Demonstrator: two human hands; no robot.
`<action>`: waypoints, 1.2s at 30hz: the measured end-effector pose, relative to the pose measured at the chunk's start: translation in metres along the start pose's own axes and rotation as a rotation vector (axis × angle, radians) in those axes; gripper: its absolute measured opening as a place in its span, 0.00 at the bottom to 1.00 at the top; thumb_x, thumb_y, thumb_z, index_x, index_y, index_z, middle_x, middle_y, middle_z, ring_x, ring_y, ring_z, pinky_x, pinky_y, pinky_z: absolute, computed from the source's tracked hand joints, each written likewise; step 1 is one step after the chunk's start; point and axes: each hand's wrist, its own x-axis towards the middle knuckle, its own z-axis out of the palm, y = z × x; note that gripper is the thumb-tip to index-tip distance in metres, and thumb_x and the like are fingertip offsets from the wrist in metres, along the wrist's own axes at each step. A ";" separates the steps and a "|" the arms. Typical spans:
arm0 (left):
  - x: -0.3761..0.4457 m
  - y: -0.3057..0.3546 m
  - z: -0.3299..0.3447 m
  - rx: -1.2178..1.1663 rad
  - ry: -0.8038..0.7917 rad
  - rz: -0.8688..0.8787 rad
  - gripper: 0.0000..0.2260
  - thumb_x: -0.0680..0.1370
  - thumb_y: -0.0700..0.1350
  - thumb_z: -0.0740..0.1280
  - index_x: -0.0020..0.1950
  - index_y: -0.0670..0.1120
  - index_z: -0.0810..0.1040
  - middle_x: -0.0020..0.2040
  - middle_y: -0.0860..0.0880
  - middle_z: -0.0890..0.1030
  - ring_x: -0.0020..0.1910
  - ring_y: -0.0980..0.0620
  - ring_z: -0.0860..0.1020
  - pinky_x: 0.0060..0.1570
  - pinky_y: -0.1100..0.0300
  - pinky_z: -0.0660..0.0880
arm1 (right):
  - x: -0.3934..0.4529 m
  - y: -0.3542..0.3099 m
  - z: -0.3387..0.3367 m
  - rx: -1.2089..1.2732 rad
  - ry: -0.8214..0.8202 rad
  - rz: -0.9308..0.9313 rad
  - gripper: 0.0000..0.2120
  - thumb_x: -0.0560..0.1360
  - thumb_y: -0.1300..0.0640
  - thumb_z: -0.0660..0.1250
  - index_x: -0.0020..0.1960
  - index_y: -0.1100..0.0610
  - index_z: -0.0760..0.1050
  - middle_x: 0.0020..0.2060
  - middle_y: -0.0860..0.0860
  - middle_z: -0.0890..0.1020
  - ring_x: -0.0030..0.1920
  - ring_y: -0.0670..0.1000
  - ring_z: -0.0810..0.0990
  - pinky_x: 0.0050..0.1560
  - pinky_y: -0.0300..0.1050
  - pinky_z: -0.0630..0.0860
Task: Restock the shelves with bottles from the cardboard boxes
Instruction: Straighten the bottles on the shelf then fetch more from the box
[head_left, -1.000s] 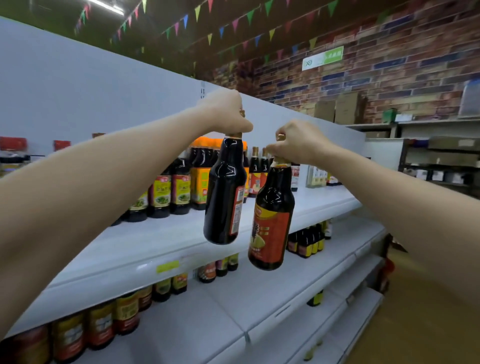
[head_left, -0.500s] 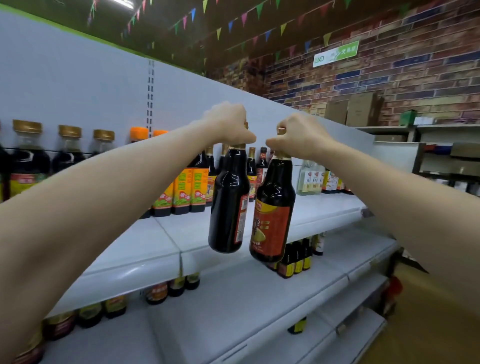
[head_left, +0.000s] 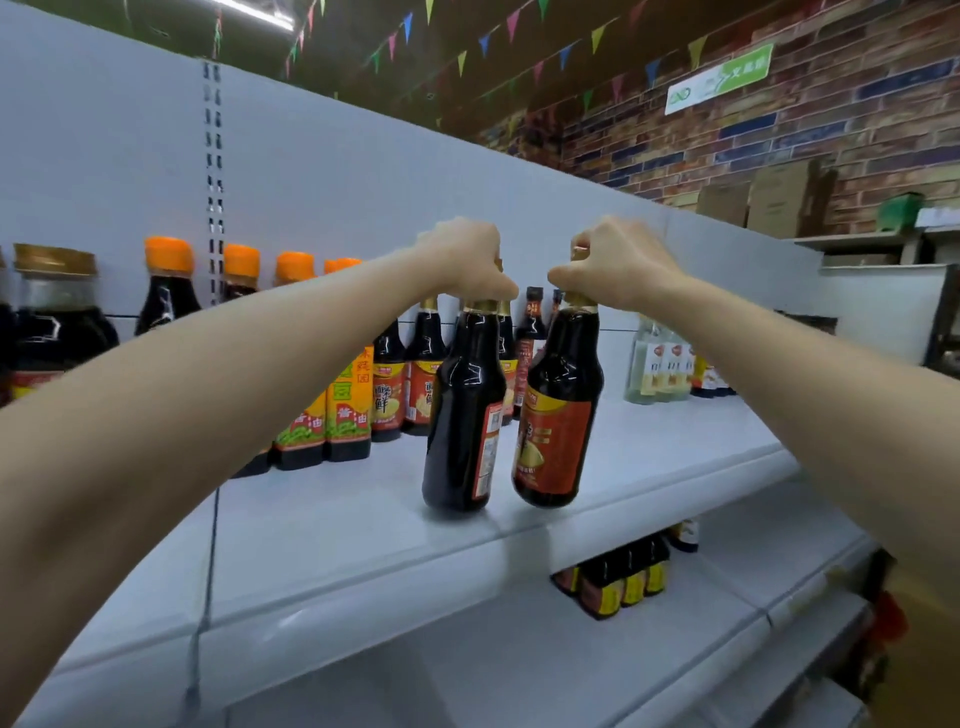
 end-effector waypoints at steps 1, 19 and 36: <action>0.005 0.000 0.005 0.007 0.002 -0.010 0.17 0.72 0.49 0.67 0.28 0.45 0.66 0.25 0.51 0.65 0.26 0.51 0.65 0.27 0.62 0.59 | 0.006 0.006 0.006 -0.001 -0.006 -0.005 0.14 0.71 0.51 0.66 0.31 0.57 0.70 0.29 0.52 0.71 0.35 0.53 0.71 0.35 0.45 0.66; 0.037 0.008 0.049 -0.041 -0.010 -0.302 0.16 0.76 0.48 0.63 0.30 0.45 0.70 0.28 0.49 0.69 0.29 0.53 0.66 0.27 0.61 0.59 | 0.070 0.055 0.073 0.181 -0.255 -0.289 0.12 0.74 0.50 0.64 0.39 0.59 0.73 0.33 0.50 0.73 0.35 0.50 0.70 0.32 0.43 0.64; 0.009 0.029 0.063 -0.026 0.302 -0.537 0.17 0.76 0.49 0.66 0.32 0.46 0.64 0.31 0.50 0.67 0.30 0.53 0.65 0.29 0.60 0.59 | 0.050 0.057 0.083 0.167 -0.126 -0.302 0.23 0.80 0.46 0.59 0.68 0.60 0.63 0.50 0.56 0.74 0.46 0.56 0.70 0.43 0.47 0.65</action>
